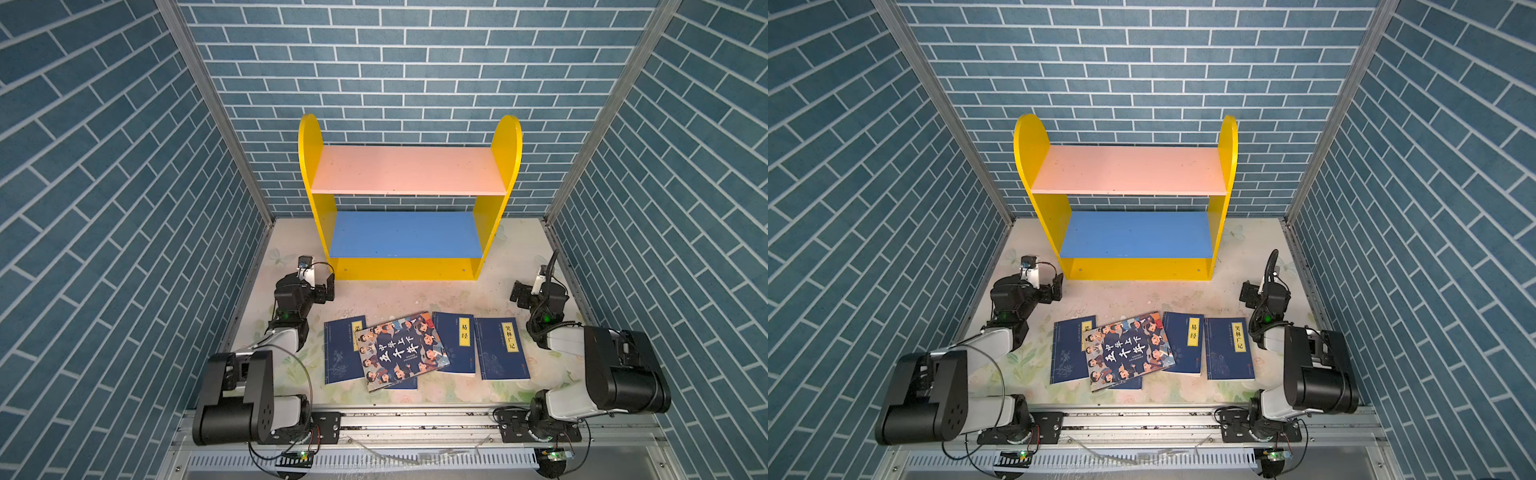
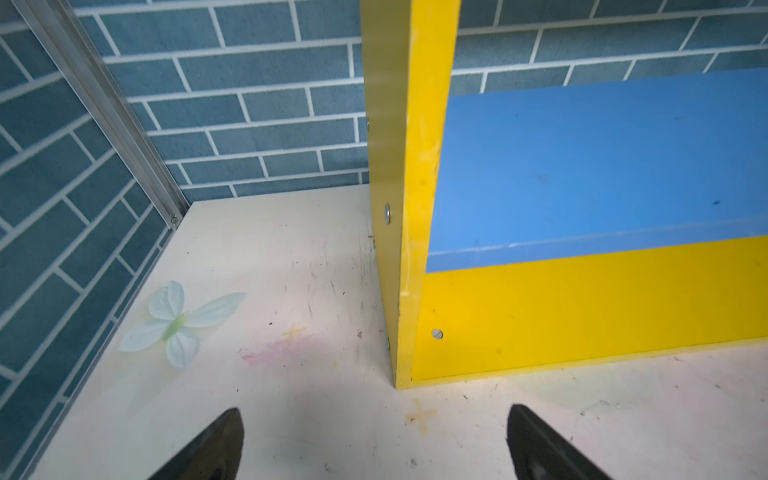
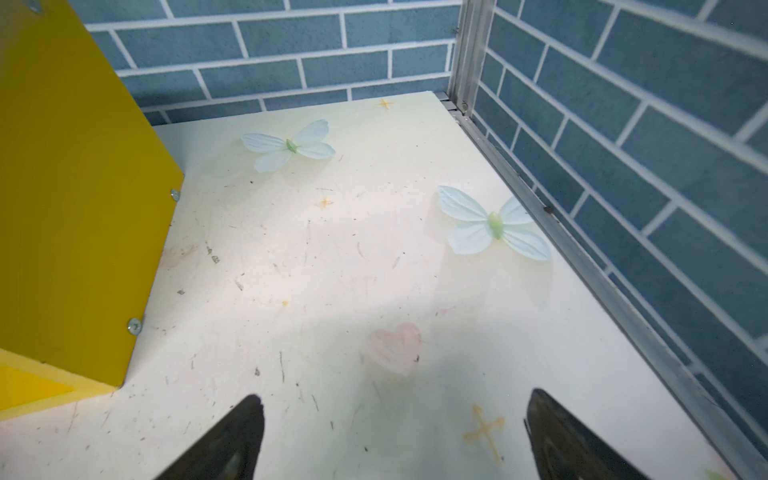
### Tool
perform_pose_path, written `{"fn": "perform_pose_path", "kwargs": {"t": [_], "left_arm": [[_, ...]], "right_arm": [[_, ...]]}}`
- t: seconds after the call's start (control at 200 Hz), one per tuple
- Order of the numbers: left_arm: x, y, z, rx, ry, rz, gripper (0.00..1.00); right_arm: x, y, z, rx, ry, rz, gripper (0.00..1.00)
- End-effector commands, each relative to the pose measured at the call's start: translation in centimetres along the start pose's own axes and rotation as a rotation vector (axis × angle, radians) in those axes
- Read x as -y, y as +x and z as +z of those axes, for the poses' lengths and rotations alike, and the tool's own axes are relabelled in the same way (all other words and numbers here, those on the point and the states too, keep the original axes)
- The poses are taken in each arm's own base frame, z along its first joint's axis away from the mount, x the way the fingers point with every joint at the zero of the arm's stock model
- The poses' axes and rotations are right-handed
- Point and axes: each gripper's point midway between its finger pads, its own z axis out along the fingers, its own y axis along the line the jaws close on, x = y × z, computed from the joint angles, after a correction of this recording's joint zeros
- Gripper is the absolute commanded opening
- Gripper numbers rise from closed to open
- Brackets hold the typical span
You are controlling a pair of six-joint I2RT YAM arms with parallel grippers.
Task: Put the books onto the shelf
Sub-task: 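Move both grippers toward the colourful wrapped book from either side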
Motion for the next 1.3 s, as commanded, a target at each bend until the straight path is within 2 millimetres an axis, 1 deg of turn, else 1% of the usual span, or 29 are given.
{"fn": "perform_pose_path", "kwargs": {"t": [0.0,0.085,0.155,0.185,0.21,0.22,0.235,0.265,0.275,0.29,0.3,0.33,0.46,0.585,0.635,0.695,0.76,0.79,0.825,0.9,0.97,1.01,1.11,1.19,1.295], "left_arm": [[0.8,1.5,-1.5,-0.126,0.036,0.041,1.0],[0.8,1.4,-3.1,-0.2,0.035,0.052,1.0],[1.6,1.5,-4.5,-0.301,0.081,0.042,1.0],[1.9,1.3,-5.1,-0.335,0.099,0.038,1.0],[2.2,1.5,-5.9,-0.377,0.114,0.028,1.0],[2.3,1.9,-6.2,-0.398,0.118,0.021,1.0],[2.3,1.1,-6.5,-0.404,0.12,0.016,1.0],[2.5,0.9,-7.3,-0.443,0.128,0.002,1.0],[2.6,0.8,-7.6,-0.456,0.132,-0.001,1.0],[2.7,0.6,-8.0,-0.47,0.137,-0.007,1.0],[2.8,0.6,-8.3,-0.487,0.142,-0.011,1.0],[3.0,0.5,-9.0,-0.525,0.151,-0.024,1.0],[3.7,-0.3,-11.8,-0.667,0.178,-0.096,1.0],[4.6,-1.2,-13.1,-0.751,0.207,-0.186,1.0],[5.0,-1.7,-13.5,-0.772,0.222,-0.23,1.0],[5.5,-2.2,-13.7,-0.792,0.233,-0.289,1.0],[5.8,-2.8,-13.7,-0.8,0.236,-0.345,1.0],[6.0,-3.1,-13.7,-0.802,0.236,-0.374,1.0],[6.3,-3.4,-13.7,-0.801,0.245,-0.406,1.0],[7.2,-3.9,-13.6,-0.792,0.278,-0.492,1.0],[8.8,-4.6,-13.3,-0.758,0.374,-0.554,1.0],[9.3,-4.7,-13.3,-0.742,0.404,-0.576,1.0],[10.2,-3.1,-12.8,-0.752,0.426,-0.607,1.0],[10.7,-0.8,-12.3,-0.789,0.413,-0.641,1.0],[11.7,2.1,-12.0,-0.854,0.409,-0.671,1.0]], "right_arm": [[0.9,-3.0,-1.2,-0.002,0.065,0.029,0.95],[1.4,-3.6,-3.1,-0.022,0.103,0.091,0.92],[1.2,-4.2,-4.9,-0.035,0.125,0.093,0.9],[0.9,-4.5,-5.7,-0.041,0.13,0.084,0.9],[0.6,-4.7,-6.4,-0.049,0.129,0.079,0.89],[0.4,-4.8,-6.7,-0.052,0.126,0.078,0.89],[0.3,-4.9,-7.1,-0.061,0.126,0.08,0.88],[0.0,-5.1,-8.0,-0.075,0.118,0.091,0.88],[-0.2,-5.3,-8.3,-0.078,0.113,0.097,0.89],[-0.4,-5.2,-8.8,-0.092,0.106,0.105,0.96],[-0.5,-5.3,-9.1,-0.101,0.102,0.111,0.98],[-0.7,-5.4,-10.0,-0.117,0.092,0.138,0.99],[-2.4,-4.5,-13.5,-0.202,-0.004,0.235,0.98],[-5.2,-3.3,-16.2,-0.314,-0.153,0.287,0.96],[-6.1,-2.5,-16.9,-0.368,-0.196,0.298,0.97],[-7.9,-1.5,-17.9,-0.451,-0.274,0.312,0.99],[-9.7,-0.6,-19.1,-0.522,-0.35,0.308,0.99],[-10.1,-0.3,-19.5,-0.544,-0.364,0.298,0.99],[-11.3,0.1,-20.5,-0.583,-0.418,0.284,0.99],[-12.4,1.0,-22.0,-0.632,-0.463,0.256,0.99],[-13.2,1.8,-23.3,-0.664,-0.507,0.245,0.99],[-13.8,2.0,-24.0,-0.678,-0.538,0.251,0.99],[-15.5,2.8,-25.4,-0.707,-0.633,0.268,0.99],[-17.1,3.5,-26.2,-0.732,-0.708,0.281,0.98],[-18.7,4.3,-26.4,-0.734,-0.763,0.288,0.97]]}}
